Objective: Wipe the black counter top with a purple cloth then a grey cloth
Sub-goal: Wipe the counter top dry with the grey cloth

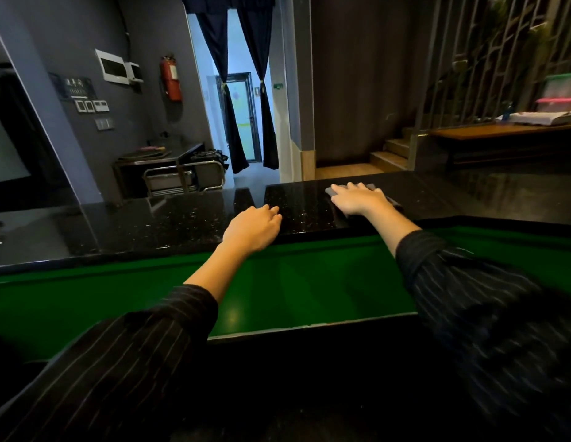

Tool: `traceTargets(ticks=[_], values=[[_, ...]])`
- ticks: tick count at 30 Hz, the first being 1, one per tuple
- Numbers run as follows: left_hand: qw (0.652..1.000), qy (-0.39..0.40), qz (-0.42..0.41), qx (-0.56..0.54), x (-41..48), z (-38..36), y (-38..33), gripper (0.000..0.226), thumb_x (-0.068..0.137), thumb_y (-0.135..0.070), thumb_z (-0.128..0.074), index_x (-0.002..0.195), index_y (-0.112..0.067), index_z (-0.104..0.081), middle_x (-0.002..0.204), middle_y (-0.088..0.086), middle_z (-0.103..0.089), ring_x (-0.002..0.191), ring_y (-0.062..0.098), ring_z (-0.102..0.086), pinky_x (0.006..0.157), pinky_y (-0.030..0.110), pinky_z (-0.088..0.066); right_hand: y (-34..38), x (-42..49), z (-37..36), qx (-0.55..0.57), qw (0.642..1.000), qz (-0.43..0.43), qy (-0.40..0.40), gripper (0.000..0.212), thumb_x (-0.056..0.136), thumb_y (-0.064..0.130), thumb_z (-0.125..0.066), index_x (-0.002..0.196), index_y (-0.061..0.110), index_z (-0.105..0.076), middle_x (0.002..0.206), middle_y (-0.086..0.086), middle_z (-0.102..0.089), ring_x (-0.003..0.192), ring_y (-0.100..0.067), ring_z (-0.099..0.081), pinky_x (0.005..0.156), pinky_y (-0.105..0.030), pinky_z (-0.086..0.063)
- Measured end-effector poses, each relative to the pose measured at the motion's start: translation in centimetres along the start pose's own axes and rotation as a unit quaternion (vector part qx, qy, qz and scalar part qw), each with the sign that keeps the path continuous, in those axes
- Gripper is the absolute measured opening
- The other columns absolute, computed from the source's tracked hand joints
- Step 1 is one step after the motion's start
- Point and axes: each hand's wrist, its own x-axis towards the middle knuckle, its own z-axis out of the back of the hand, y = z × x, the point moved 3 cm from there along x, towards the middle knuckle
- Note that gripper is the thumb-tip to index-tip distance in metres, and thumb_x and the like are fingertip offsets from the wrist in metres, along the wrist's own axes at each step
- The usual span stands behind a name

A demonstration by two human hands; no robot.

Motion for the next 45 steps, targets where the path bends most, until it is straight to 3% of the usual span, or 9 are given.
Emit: traceTargets(ticks=[8, 12, 15, 20, 26, 31, 38, 42, 45], values=[[1.0, -0.009, 0.016, -0.018, 0.7, 0.1, 0.6, 0.046, 0.099, -0.028, -0.028, 0.142, -0.017, -0.042, 0.146, 0.01, -0.045, 0.13, 0.035, -0.044, 0.105, 0.042, -0.035, 9.0, 1.2, -0.9, -0.033, 0.994, 0.106, -0.001, 0.057, 0.098, 0.035, -0.017, 0.155, 0.029, -0.016, 0.162, -0.009, -0.016, 0.148, -0.032, -0.015, 0.116, -0.059, -0.01], [0.999, -0.044, 0.024, -0.019, 1.2, 0.9, 1.1, 0.038, 0.093, -0.025, -0.038, 0.115, -0.015, -0.068, 0.116, 0.018, -0.067, 0.101, 0.037, -0.06, 0.082, 0.036, -0.044, 8.8, -1.5, -1.0, -0.044, 0.971, 0.235, 0.022, 0.053, 0.104, 0.031, -0.017, 0.156, 0.02, -0.01, 0.163, -0.009, -0.013, 0.149, -0.03, -0.016, 0.118, -0.054, -0.013], [1.0, -0.013, -0.003, -0.02, 1.9, 1.8, 2.6, 0.036, 0.09, -0.024, -0.046, 0.119, -0.027, -0.066, 0.107, 0.012, -0.072, 0.088, 0.028, -0.065, 0.076, 0.029, -0.046, 3.8, -0.9, 0.2, -0.013, 0.981, 0.191, 0.018, 0.055, 0.105, 0.033, -0.024, 0.156, 0.019, -0.011, 0.163, -0.005, -0.013, 0.149, -0.025, -0.016, 0.118, -0.046, -0.014], [0.998, 0.03, -0.033, -0.047, 2.1, 0.5, 5.4, 0.04, 0.099, -0.033, -0.036, 0.137, -0.038, -0.045, 0.149, 0.003, -0.041, 0.138, 0.02, -0.038, 0.114, 0.039, -0.031, 0.3, 4.5, 1.0, -0.037, 0.993, 0.107, 0.02, 0.054, 0.105, 0.03, -0.021, 0.156, 0.017, -0.009, 0.164, -0.007, -0.006, 0.151, -0.027, -0.007, 0.118, -0.047, -0.007], [0.998, 0.038, -0.043, -0.034, 3.4, -0.7, 6.0, 0.042, 0.1, -0.036, -0.03, 0.141, -0.042, -0.035, 0.154, 0.001, -0.031, 0.142, 0.025, -0.03, 0.117, 0.045, -0.025, 4.9, 12.7, -0.1, -0.028, 0.995, 0.07, 0.061, 0.061, 0.101, 0.022, -0.032, 0.156, 0.017, -0.006, 0.164, -0.011, -0.004, 0.15, -0.033, -0.005, 0.119, -0.053, -0.006], [0.998, 0.019, -0.049, -0.039, 4.0, -0.7, 6.3, 0.042, 0.1, -0.033, -0.032, 0.14, -0.039, -0.038, 0.153, 0.002, -0.033, 0.141, 0.024, -0.033, 0.117, 0.041, -0.026, 13.3, 13.0, -1.2, -0.032, 0.984, 0.167, 0.052, 0.054, 0.104, 0.027, -0.021, 0.155, 0.012, -0.009, 0.163, -0.013, -0.01, 0.149, -0.033, -0.011, 0.12, -0.05, -0.009], [0.991, -0.115, -0.027, -0.061, 1.6, 1.7, 6.5, 0.038, 0.091, -0.034, -0.039, 0.108, -0.022, -0.07, 0.098, 0.01, -0.074, 0.084, 0.024, -0.067, 0.079, 0.037, -0.053, 13.9, 7.1, -1.4, 0.006, 0.959, 0.272, 0.077, 0.053, 0.105, 0.024, -0.029, 0.155, 0.014, -0.015, 0.162, -0.011, -0.015, 0.149, -0.028, -0.016, 0.12, -0.046, -0.011], [0.993, -0.118, -0.007, 0.011, -2.4, 3.1, 11.1, 0.044, 0.093, -0.043, -0.037, 0.128, -0.027, -0.057, 0.134, 0.0, -0.059, 0.124, 0.021, -0.055, 0.102, 0.04, -0.045, 7.5, 6.4, -0.4, 0.071, 0.982, 0.162, 0.059, 0.044, 0.101, 0.034, -0.04, 0.143, 0.02, -0.033, 0.144, -0.012, -0.044, 0.128, -0.028, -0.046, 0.106, -0.044, -0.034], [0.997, -0.04, 0.038, 0.055, -6.1, 1.9, 13.7, 0.053, 0.096, -0.051, -0.018, 0.144, -0.035, -0.034, 0.153, -0.007, -0.034, 0.142, 0.014, -0.03, 0.116, 0.05, -0.022, 6.9, 6.8, -0.4, 0.047, 0.997, 0.059, 0.009, 0.046, 0.099, 0.034, -0.035, 0.143, 0.019, -0.034, 0.146, -0.015, -0.041, 0.134, -0.034, -0.038, 0.109, -0.047, -0.028]])
